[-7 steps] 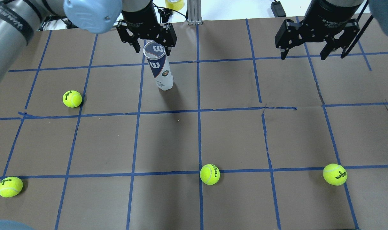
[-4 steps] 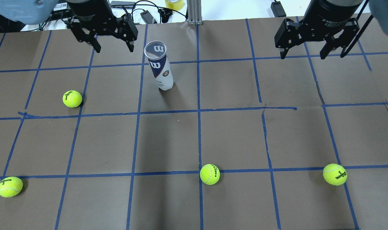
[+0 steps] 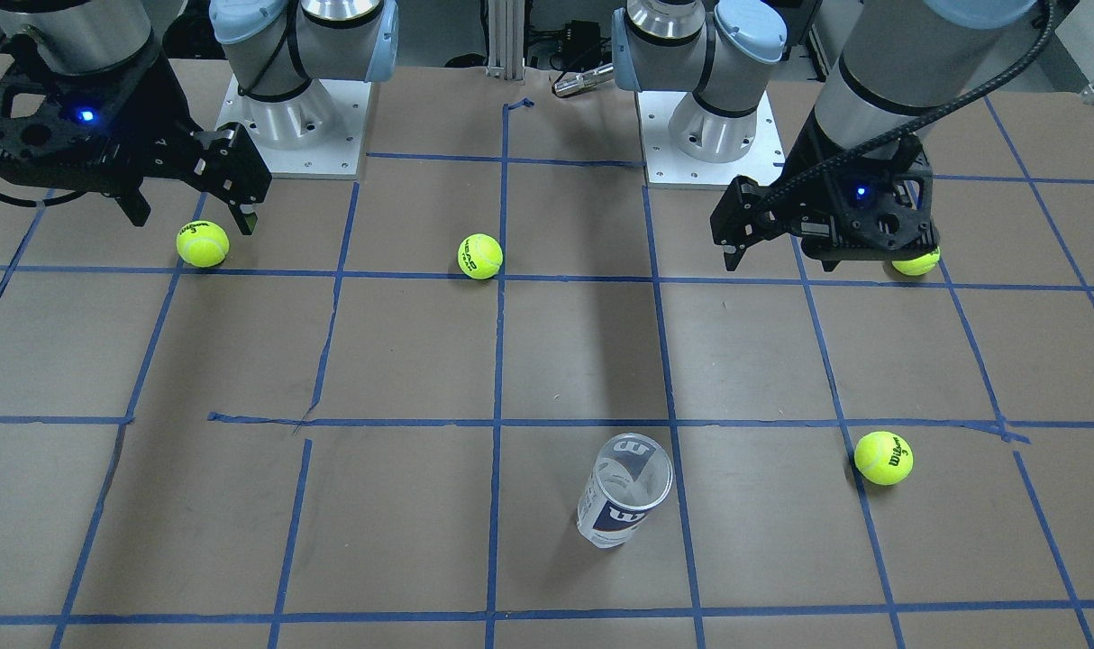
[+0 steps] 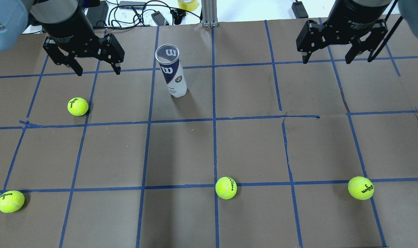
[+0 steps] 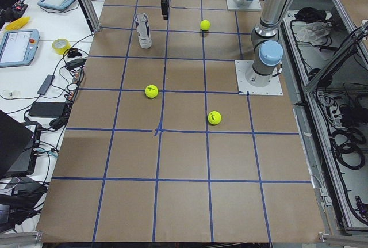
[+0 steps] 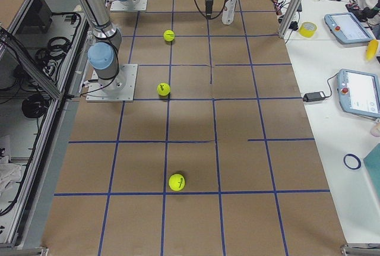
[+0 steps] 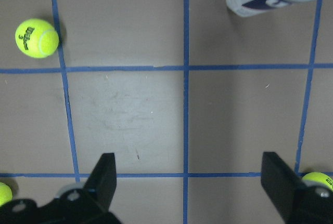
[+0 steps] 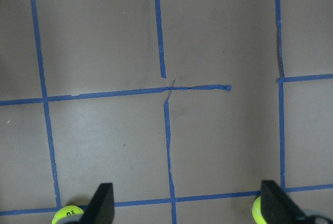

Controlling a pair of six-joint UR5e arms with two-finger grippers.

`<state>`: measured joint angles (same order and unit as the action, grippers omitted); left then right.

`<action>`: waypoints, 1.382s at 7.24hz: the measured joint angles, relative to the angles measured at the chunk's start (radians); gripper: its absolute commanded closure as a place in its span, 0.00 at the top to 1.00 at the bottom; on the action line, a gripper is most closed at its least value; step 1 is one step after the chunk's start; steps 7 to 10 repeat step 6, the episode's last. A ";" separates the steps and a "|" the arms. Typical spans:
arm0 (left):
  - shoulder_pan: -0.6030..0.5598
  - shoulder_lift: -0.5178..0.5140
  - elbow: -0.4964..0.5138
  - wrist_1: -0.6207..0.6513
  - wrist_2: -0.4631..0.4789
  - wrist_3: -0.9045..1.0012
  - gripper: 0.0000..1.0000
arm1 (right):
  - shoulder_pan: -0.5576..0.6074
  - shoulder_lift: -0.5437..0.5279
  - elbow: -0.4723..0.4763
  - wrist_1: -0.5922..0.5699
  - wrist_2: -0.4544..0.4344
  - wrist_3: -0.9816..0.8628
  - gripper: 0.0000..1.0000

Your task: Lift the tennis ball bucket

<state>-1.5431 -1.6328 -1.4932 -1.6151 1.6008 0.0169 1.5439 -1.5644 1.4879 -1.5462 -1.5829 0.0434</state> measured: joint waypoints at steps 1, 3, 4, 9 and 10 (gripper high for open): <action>0.013 0.032 -0.043 0.004 0.002 0.002 1.00 | 0.000 0.001 0.001 0.001 0.000 -0.002 1.00; 0.042 0.088 -0.107 0.006 -0.002 0.040 1.00 | -0.001 0.001 0.001 0.001 0.000 -0.028 1.00; 0.046 0.117 -0.122 0.001 -0.002 0.051 1.00 | -0.001 0.001 0.002 0.001 0.000 -0.034 1.00; 0.048 0.155 -0.135 -0.018 -0.002 0.060 1.00 | -0.001 0.001 0.002 0.001 0.000 -0.037 1.00; 0.048 0.155 -0.135 -0.018 -0.002 0.060 1.00 | -0.001 0.001 0.002 0.001 0.000 -0.037 1.00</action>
